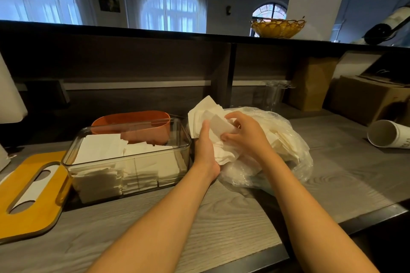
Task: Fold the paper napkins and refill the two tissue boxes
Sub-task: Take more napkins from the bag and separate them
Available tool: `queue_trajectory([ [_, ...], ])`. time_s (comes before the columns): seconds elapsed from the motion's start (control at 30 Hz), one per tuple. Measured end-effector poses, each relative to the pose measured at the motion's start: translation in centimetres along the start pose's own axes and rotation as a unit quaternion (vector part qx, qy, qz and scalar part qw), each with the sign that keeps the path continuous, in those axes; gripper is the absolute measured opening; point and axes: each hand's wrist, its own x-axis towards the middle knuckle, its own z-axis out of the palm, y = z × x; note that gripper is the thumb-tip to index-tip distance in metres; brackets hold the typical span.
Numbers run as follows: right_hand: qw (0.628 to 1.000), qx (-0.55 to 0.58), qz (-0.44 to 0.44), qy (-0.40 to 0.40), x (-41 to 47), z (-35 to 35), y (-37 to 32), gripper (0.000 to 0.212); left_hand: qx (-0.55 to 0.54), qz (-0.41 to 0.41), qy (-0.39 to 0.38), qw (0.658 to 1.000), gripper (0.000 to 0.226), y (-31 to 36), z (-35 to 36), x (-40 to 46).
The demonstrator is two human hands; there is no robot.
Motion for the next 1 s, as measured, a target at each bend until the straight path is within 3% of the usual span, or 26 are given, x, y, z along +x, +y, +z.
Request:
queue_trajectory([
  [0.17, 0.997, 0.072, 0.008, 0.025, -0.4, -0.5, -0.3, 0.042, -0.018, -0.001, 0.002, 1.000, 0.063, 0.0, -0.1, 0.1],
  [0.33, 0.998, 0.056, 0.018, 0.035, -0.1, -1.1, -0.2, 0.028, -0.014, -0.012, 0.034, 0.999, 0.065, 0.1, 0.0, 0.2],
  [0.43, 0.998, 0.041, 0.042, 0.033, 0.0, -1.6, 0.3, 0.035, -0.013, -0.018, 0.053, 0.998, 0.067, -0.1, -0.1, 0.5],
  [0.5, 0.998, 0.024, 0.048, 0.040, 0.1, -1.7, 0.6, 0.027, -0.018, -0.014, 0.055, 0.998, 0.066, -0.1, -0.1, 0.5],
  [0.57, 0.993, 0.054, 0.051, 0.088, 0.2, -1.8, 0.9, 0.011, -0.029, -0.007, 0.056, 0.998, 0.063, -0.1, -0.1, 0.4],
  [0.7, 0.964, 0.192, 0.055, 0.174, 0.3, -2.4, 0.3, 0.016, -0.051, 0.006, 0.055, 0.997, 0.065, 0.0, -0.1, 0.2],
  [0.87, 0.949, 0.303, 0.023, 0.087, 0.1, -2.0, -1.5, 0.019, -0.085, 0.041, 0.041, 0.995, 0.066, 0.1, 0.0, -0.3],
  [1.0, 0.985, 0.170, 0.009, 0.007, 0.6, -0.1, -1.5, 0.016, -0.064, 0.052, 0.024, 0.996, 0.073, 0.0, 0.2, -0.4],
])
